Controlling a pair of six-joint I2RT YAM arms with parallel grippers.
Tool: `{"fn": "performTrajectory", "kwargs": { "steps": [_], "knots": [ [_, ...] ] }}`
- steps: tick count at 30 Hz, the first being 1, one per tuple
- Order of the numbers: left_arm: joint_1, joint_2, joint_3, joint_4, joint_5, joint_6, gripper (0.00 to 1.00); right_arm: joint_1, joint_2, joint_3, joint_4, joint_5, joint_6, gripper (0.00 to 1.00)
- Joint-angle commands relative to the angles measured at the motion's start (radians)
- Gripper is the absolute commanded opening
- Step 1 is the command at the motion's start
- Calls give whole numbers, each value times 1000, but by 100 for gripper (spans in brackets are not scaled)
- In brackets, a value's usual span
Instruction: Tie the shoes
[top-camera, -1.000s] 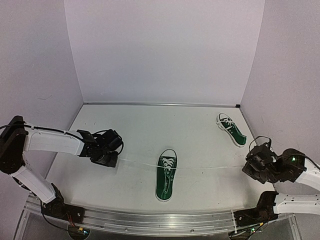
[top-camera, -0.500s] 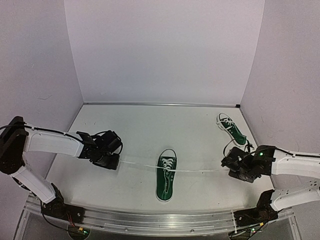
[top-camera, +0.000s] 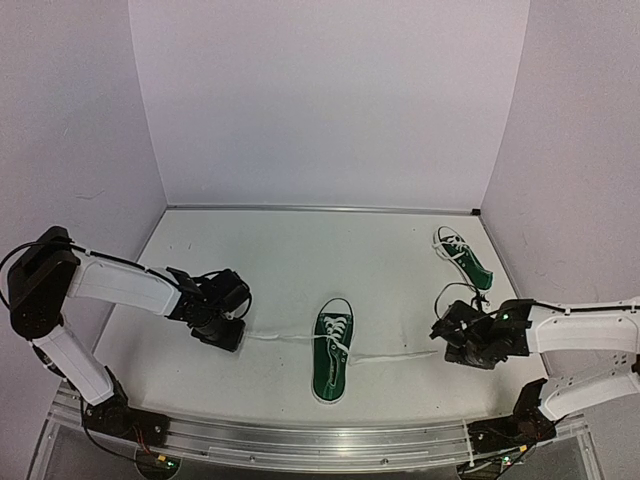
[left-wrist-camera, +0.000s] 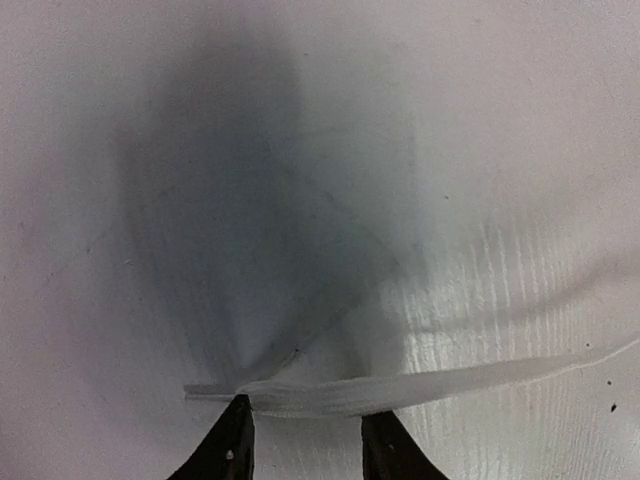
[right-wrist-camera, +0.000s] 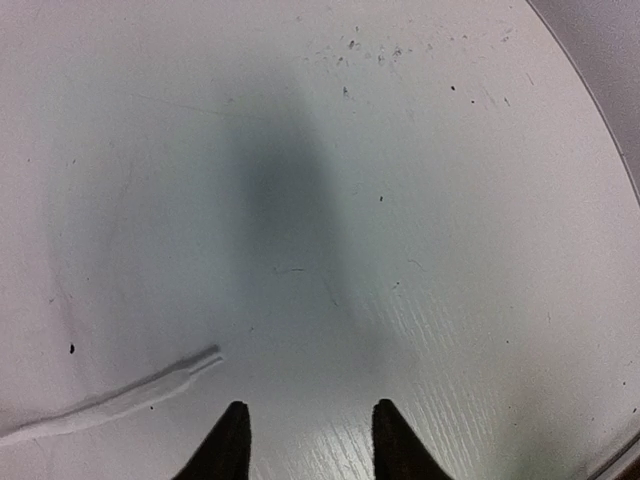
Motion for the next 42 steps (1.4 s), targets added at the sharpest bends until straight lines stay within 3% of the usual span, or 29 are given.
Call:
{"fn": "performTrajectory", "kwargs": {
  "steps": [1,5,9,12,16,22,25,30,37,42],
  "knots": [
    [6,-40,14,28,18,5,53,-2,12,25,36,-25,-55,63],
    [30,-109,13,-82,-129,-65,81,-3,-59,32,37,-35,-78,83],
    [73,-218,2,-127,-193,-102,99,-2,-193,37,45,-14,-124,91],
    [86,-312,4,-144,-240,-98,100,-2,-284,45,56,8,-202,98],
    [86,-427,-5,-73,-302,-47,100,-3,-346,59,120,-27,-360,98],
    [85,-430,27,23,-308,33,99,-2,-314,75,219,-101,-444,98],
    [86,-428,-3,159,-206,172,100,-2,-295,92,251,-147,-479,98],
    [70,-414,-40,322,154,368,100,-2,-300,91,300,-215,-536,98],
    [-85,-179,35,253,230,700,99,-2,-256,86,330,-276,-555,98],
    [-104,-41,97,240,317,847,86,-2,-245,70,362,-317,-549,98]
  ]
}}
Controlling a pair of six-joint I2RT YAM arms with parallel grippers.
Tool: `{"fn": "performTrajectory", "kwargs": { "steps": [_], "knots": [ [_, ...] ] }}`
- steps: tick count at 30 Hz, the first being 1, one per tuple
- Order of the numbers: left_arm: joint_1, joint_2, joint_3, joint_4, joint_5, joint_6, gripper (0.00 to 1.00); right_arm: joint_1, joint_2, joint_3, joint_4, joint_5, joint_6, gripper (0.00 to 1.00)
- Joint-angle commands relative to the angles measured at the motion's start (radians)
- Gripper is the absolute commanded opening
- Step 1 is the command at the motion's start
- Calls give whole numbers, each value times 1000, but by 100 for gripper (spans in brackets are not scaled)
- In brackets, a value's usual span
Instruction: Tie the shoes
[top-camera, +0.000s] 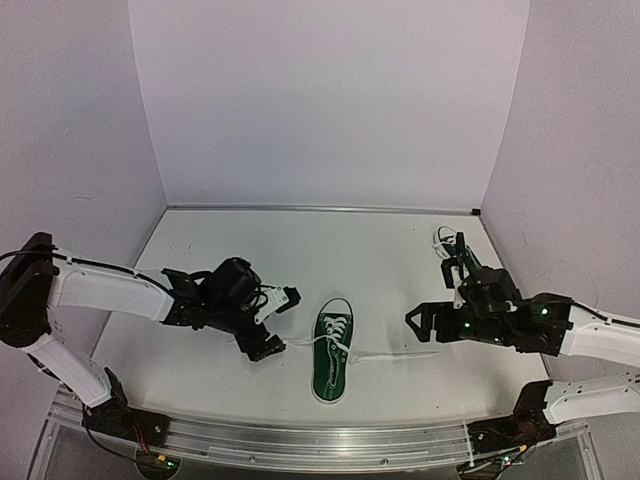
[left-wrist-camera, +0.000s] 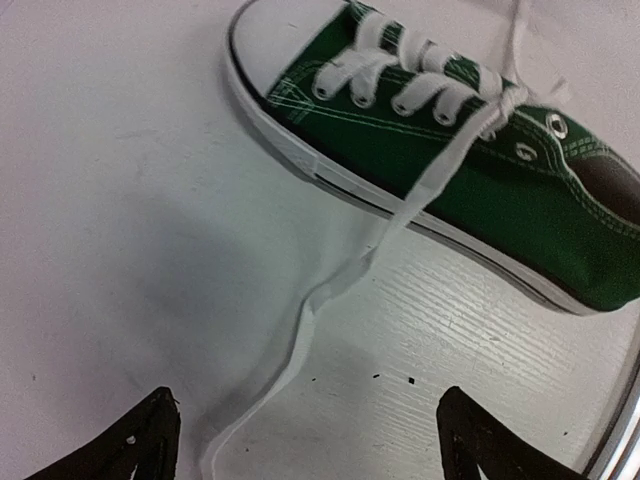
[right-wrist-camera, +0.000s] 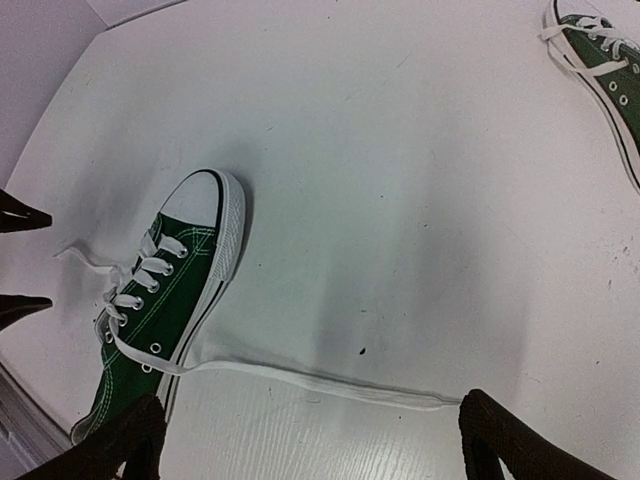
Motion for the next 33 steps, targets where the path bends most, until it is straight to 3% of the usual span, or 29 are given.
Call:
{"fn": "performTrajectory", "kwargs": {
  "steps": [1,4,7,11,29,33],
  "knots": [
    [-2,88,90,5,110,208,84,-3,4,11,59,-50,-12,98],
    [-4,149,127,24,146,264,74,-2,-1,2,65,-56,-7,98],
    [-9,203,164,21,156,313,57,-3,-6,-6,67,-56,-3,98],
    [-10,258,208,19,173,367,41,-3,-8,-15,67,-56,0,98],
    [-10,385,307,-9,252,413,25,-2,-46,-51,67,-55,11,98],
    [-14,375,305,-5,250,409,17,-3,-48,-57,66,-54,14,98]
  ]
}}
